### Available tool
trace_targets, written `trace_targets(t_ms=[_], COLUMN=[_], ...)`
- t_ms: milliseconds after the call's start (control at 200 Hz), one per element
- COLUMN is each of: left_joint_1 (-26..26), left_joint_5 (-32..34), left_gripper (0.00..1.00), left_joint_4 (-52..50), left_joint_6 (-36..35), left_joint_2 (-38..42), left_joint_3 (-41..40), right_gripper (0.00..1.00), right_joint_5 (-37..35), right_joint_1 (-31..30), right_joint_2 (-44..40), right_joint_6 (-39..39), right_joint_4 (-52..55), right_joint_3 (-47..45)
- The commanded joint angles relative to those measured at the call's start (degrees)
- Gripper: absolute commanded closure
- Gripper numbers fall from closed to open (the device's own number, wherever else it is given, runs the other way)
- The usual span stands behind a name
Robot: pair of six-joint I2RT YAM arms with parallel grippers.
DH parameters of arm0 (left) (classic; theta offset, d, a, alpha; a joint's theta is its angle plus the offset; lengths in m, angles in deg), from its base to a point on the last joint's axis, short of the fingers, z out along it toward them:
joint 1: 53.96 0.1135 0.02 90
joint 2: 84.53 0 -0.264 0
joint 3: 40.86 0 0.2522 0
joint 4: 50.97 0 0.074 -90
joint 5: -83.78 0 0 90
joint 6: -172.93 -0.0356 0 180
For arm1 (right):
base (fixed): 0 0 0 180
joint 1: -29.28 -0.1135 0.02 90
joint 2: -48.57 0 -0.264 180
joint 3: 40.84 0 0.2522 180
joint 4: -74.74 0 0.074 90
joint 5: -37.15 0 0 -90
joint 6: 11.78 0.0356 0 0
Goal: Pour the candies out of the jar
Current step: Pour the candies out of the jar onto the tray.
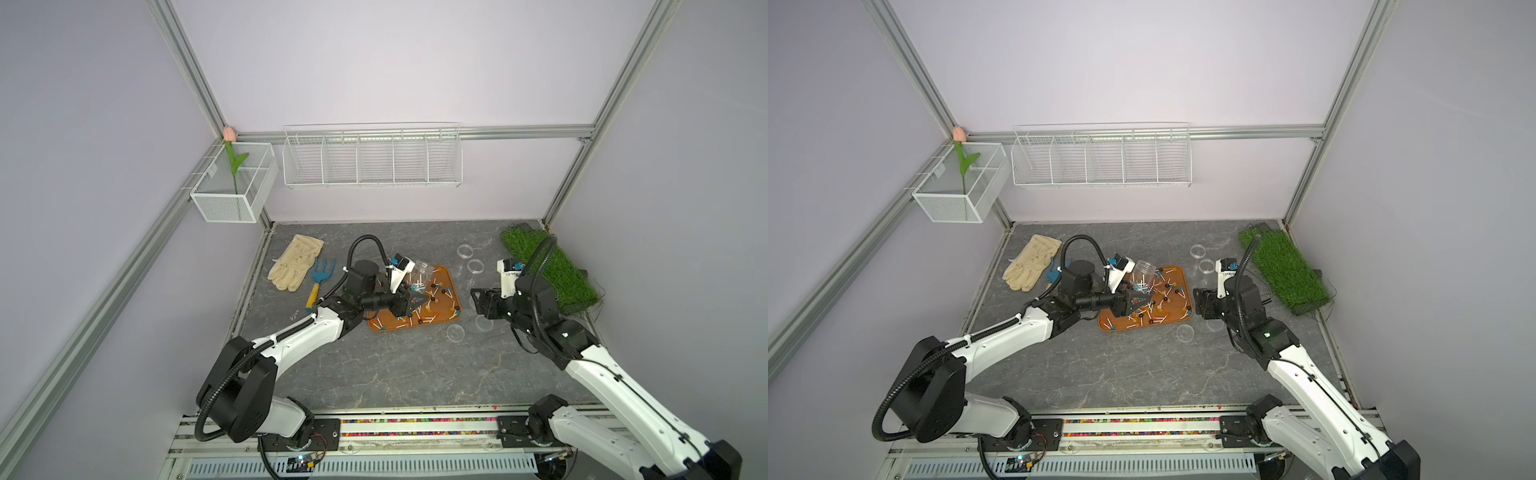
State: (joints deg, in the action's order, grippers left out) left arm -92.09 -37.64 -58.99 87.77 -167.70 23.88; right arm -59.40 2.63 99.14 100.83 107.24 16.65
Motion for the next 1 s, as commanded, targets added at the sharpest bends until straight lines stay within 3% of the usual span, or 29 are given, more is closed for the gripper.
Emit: trace_targets(t_ms=[0, 475, 755, 995], left_joint_1=[-2.6, -10.8, -16.2, -18.8], left_joint_5=[8.8, 32.4, 51.0, 64.7], left_gripper=[0.46, 0.46, 0.45, 0.43], left_joint_4=[-13.5, -55.0, -68.4, -72.9], left_joint_6=[-6.3, -18.5, -26.0, -29.5], left_joint_2=[-2.8, -30.6, -42.4, -47.3], left_joint_3=[6.6, 38.9, 52.4, 54.9], right_gripper=[0.26, 0.23, 0.22, 0.21], right_joint_5=[1.0, 7.8, 11.7, 13.7], right_joint_1=[1.8, 9.6, 12.9, 14.0], right_joint_2=[-1.1, -3.9, -4.3, -4.0], right_joint_6=[-0.2, -2.1, -1.9, -2.2], right_joint_4=[-1.6, -3.2, -5.5, -6.2], right_joint_3=[-2.0, -5.7, -8.3, -9.8])
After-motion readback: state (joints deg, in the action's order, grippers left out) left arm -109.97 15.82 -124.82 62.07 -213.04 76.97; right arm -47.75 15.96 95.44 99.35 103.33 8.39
